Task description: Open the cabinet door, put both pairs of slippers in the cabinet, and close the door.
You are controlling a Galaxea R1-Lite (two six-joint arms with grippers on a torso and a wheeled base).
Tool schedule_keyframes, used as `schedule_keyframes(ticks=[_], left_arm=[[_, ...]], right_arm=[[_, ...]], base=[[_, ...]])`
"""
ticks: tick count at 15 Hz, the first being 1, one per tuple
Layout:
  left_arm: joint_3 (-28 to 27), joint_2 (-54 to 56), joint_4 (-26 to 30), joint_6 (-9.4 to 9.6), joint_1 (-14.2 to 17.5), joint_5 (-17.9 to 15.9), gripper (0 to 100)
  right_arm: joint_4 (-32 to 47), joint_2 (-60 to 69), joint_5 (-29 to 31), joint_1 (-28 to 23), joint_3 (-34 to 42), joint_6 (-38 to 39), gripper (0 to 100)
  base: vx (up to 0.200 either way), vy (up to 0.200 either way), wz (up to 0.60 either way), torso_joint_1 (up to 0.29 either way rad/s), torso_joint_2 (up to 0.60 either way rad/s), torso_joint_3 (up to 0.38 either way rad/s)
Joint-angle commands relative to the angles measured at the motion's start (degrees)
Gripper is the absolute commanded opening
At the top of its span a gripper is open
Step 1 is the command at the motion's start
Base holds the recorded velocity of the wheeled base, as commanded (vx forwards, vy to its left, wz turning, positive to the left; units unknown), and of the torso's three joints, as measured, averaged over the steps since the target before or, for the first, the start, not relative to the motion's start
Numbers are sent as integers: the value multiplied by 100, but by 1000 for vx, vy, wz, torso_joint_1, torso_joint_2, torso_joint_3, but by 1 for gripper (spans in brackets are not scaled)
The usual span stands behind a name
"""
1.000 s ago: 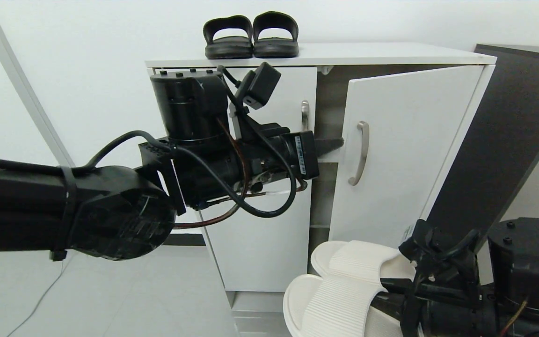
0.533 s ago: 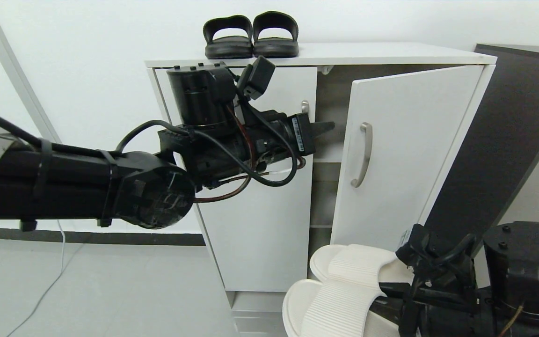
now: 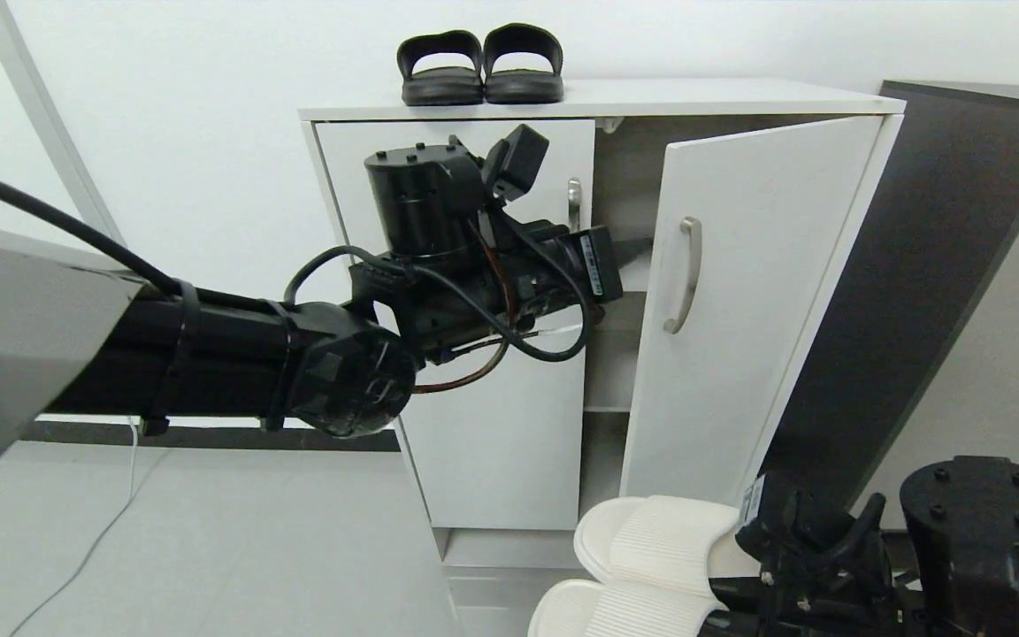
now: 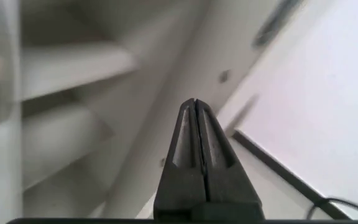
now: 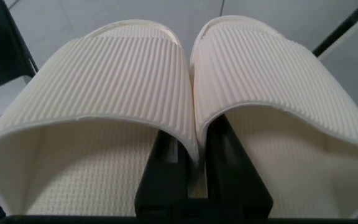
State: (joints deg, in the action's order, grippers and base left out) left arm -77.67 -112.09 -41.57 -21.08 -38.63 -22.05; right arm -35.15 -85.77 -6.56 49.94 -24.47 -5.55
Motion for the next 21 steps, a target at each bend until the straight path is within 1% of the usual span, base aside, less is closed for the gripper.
schedule_keyframes(ticks=[1,3,4,6,8,9,10,11,13,14,15,16,17,18,19,20,21], left_arm=[[155,-50,-194,-2,-197,-10,0],[349,-58,-448,-2,-408,-1,0],[445,-102,-747,-2,-540,-18,0],[445,-137,-791,-19,-505,-27,0],[489,-93,-818,-19,-356,17,0],[604,21,-818,-10,-206,34,0],[814,258,-809,-2,-39,34,0],[1043,548,-782,-2,128,34,0],[1693,1436,-615,42,594,70,0],[2010,1946,-405,60,857,175,0],[2326,2605,-27,86,1139,342,0],[2590,3229,448,218,1411,483,0],[2827,3941,1028,508,1657,720,0],[3038,4697,1837,956,1877,1247,0],[3196,5435,2610,1255,1991,1959,0],[3311,5971,3173,1378,2009,2583,0],[3513,6780,4025,1510,2009,3796,0]], right_arm=[[-19,-10,-3,50,38,1,0],[-19,-10,-3,77,56,-8,0],[-36,-1,-3,103,74,-8,0],[-80,-1,-3,103,74,-8,0],[-159,-62,14,94,30,27,0],[-177,-177,85,68,-111,54,0],[-177,-335,357,33,-313,247,0],[-177,-563,867,42,-559,572,0],[-177,-1223,2168,33,-1262,1231,0],[-177,-1477,2660,-2,-1535,1390,0],[-168,-1662,2967,-125,-1755,1442,0],[-177,-1759,3134,-222,-1904,1451,0],[-168,-1803,3301,-301,-2009,1451,0],[-168,-1838,3442,-336,-2089,1451,0],[-168,-1855,3547,-345,-2115,1451,0],[-168,-1855,3591,-345,-2124,1442,0],[-177,-1847,3653,-345,-2124,1434,0]], base=[[0,0,0,0,0,0],[0,0,0,0,0,0],[0,0,0,0,0,0],[0,0,0,0,0,0],[0,0,0,0,0,0],[0,0,0,0,0,0],[0,0,0,0,0,0],[0,0,0,0,0,0],[0,0,0,0,0,0],[0,0,0,0,0,0],[0,0,0,0,0,0],[0,0,0,0,0,0],[0,0,0,0,0,0],[0,0,0,0,0,0],[0,0,0,0,0,0],[0,0,0,0,0,0],[0,0,0,0,0,0]])
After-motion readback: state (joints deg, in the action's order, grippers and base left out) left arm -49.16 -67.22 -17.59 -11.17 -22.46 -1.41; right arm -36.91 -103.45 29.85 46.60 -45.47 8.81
